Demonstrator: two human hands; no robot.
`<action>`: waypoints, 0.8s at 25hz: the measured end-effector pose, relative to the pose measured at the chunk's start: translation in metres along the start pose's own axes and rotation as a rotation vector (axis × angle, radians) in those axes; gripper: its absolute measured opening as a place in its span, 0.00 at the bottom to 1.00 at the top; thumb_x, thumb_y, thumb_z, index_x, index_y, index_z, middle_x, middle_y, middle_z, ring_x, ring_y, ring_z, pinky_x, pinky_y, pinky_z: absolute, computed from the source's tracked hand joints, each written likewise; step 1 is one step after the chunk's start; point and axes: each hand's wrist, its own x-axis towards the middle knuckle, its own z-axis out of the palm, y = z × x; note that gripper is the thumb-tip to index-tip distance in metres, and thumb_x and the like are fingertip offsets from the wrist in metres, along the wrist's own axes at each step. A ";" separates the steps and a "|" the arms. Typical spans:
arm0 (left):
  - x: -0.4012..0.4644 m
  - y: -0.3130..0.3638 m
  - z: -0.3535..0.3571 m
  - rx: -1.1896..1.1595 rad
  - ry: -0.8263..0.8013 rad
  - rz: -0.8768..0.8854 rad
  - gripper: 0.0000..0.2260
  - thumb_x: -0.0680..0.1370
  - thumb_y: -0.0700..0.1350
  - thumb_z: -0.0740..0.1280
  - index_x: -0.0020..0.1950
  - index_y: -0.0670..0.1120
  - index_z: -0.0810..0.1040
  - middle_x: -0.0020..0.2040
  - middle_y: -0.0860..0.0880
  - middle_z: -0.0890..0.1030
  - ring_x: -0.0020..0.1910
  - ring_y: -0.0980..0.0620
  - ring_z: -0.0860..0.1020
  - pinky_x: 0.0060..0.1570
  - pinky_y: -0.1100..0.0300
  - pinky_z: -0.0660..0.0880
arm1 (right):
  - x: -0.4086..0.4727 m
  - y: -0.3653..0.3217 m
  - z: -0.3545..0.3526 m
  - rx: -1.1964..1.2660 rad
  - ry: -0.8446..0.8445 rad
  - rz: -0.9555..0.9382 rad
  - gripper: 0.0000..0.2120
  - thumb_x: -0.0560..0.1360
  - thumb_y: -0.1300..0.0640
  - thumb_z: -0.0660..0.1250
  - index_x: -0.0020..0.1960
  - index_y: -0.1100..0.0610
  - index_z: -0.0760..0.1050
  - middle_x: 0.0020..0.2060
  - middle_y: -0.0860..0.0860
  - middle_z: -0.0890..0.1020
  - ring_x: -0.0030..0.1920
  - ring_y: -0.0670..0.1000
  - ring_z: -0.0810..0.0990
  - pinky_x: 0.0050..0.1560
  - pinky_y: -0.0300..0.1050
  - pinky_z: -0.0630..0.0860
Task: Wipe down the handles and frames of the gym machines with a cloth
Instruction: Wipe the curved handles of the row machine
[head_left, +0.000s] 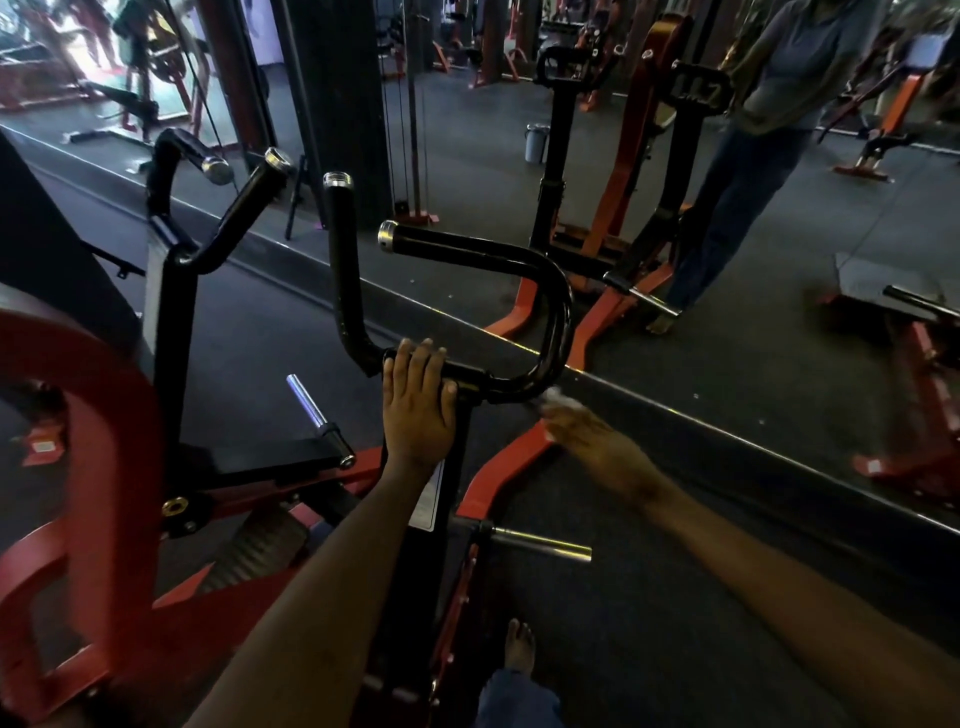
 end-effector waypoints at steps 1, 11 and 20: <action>-0.001 -0.001 0.000 0.001 0.004 0.002 0.19 0.81 0.48 0.53 0.68 0.42 0.71 0.70 0.42 0.70 0.74 0.42 0.60 0.74 0.45 0.53 | -0.005 0.003 -0.009 0.130 0.041 0.274 0.20 0.81 0.65 0.53 0.71 0.55 0.66 0.73 0.57 0.63 0.72 0.50 0.63 0.73 0.44 0.57; -0.001 0.001 0.000 0.021 0.006 0.000 0.21 0.82 0.50 0.50 0.68 0.41 0.71 0.70 0.41 0.70 0.75 0.43 0.59 0.74 0.45 0.53 | 0.102 -0.036 -0.022 0.668 0.675 0.934 0.16 0.76 0.70 0.61 0.63 0.62 0.74 0.55 0.51 0.80 0.56 0.40 0.77 0.60 0.38 0.74; 0.001 0.002 0.000 0.026 0.009 0.000 0.23 0.83 0.52 0.47 0.67 0.41 0.72 0.69 0.41 0.71 0.75 0.43 0.60 0.74 0.46 0.52 | 0.102 -0.023 -0.027 0.843 0.783 1.107 0.11 0.76 0.65 0.62 0.52 0.52 0.77 0.49 0.50 0.80 0.52 0.51 0.80 0.54 0.51 0.78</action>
